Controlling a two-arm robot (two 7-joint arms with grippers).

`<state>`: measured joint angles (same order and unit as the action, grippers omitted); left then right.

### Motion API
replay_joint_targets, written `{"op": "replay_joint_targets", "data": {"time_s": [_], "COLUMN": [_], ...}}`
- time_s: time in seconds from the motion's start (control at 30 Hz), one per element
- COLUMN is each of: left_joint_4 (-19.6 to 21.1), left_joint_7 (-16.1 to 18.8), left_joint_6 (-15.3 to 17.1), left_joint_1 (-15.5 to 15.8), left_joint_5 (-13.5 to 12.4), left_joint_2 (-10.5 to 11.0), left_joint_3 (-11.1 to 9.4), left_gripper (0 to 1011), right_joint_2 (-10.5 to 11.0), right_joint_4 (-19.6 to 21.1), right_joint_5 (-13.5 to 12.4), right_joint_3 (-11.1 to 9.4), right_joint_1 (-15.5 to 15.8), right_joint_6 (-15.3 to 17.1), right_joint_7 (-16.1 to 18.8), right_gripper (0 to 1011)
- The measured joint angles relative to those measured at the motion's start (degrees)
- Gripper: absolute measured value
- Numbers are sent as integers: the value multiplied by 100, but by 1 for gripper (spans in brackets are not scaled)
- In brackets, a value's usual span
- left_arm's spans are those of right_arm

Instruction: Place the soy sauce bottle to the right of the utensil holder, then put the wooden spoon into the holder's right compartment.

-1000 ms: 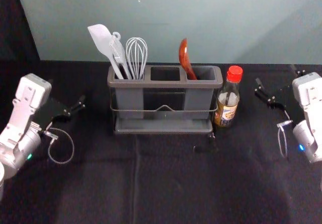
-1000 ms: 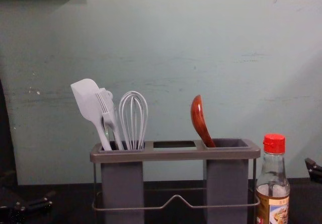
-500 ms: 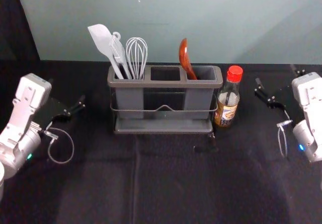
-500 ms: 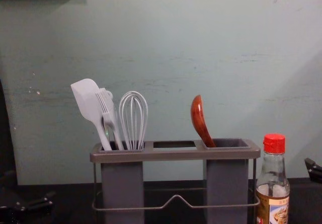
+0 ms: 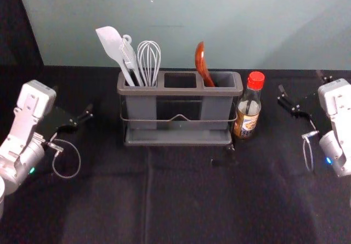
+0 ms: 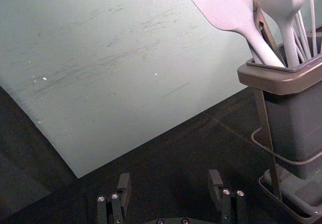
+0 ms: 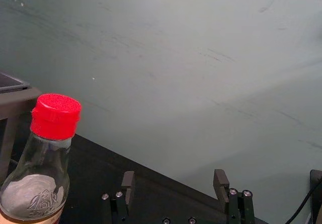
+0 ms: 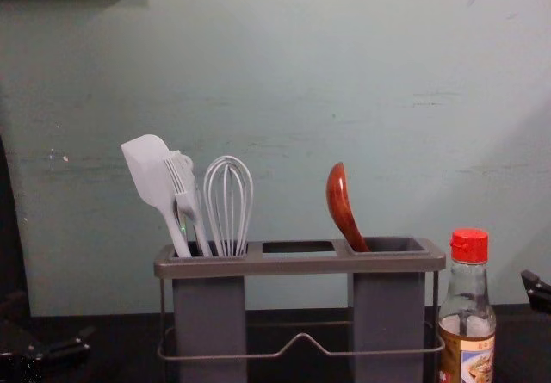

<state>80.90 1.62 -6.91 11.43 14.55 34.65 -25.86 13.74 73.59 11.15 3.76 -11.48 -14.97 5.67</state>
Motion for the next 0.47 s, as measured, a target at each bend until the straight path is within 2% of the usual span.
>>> {"op": "replay_joint_targets", "data": {"time_s": [0.47], "left_joint_4": [0], "left_joint_7": [0], "left_joint_6": [0], "left_joint_1": [0], "left_joint_5": [0], "left_joint_2": [0], "left_joint_3": [0], "left_gripper": [1005], "right_joint_2": [0], "right_joint_4": [0], "right_joint_5": [0], "right_joint_3": [0], "right_joint_1": [0], "right_joint_6": [0], "right_joint_7": [1], "right_gripper": [1002]}}
